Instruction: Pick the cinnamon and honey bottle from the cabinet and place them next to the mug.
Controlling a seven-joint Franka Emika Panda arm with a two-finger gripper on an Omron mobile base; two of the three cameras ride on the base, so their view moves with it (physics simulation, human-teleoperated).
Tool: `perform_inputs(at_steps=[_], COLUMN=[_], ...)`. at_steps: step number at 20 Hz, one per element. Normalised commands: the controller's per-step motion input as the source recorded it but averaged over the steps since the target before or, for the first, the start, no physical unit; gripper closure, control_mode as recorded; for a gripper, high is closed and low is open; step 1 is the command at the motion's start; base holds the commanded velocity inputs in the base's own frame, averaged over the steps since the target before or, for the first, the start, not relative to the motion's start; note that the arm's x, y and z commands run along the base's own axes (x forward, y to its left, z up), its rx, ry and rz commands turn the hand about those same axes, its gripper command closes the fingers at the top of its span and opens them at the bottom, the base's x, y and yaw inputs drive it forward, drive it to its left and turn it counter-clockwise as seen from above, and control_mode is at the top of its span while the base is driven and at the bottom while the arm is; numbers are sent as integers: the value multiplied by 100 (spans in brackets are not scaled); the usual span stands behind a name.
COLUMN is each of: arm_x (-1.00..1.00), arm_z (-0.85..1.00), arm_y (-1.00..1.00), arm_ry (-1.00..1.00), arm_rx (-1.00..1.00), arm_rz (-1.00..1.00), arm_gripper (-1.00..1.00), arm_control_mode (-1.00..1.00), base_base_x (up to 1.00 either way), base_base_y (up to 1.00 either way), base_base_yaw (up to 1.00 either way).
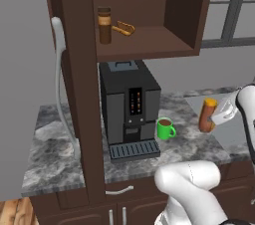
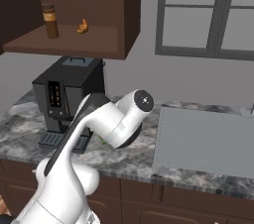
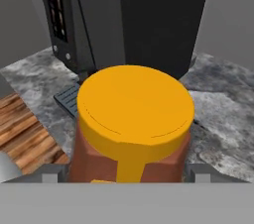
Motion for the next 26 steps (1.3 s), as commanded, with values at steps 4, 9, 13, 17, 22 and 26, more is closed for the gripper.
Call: perform_inputs(at_steps=[4, 9, 13, 17, 22, 26], arm_x=[15, 13, 20, 42, 34, 19], arm_z=[-71, -40, -3, -1, 0, 0], arm_y=[0, 0, 0, -3, -36, -16], arm_ry=[0, 0, 0, 0, 0, 0], arm_rx=[0, 0, 0, 0, 0, 0], arm_rz=[6, 8, 8, 8, 10, 9], arm_gripper=[100, 100, 100, 100, 100, 100], arm_control_mode=[-100, -100, -100, -100, -100, -100], base_base_x=[0, 0, 0, 0, 0, 0], base_base_y=[0, 0, 0, 0, 0, 0], base_base_yaw=[0, 0, 0, 0, 0, 0])
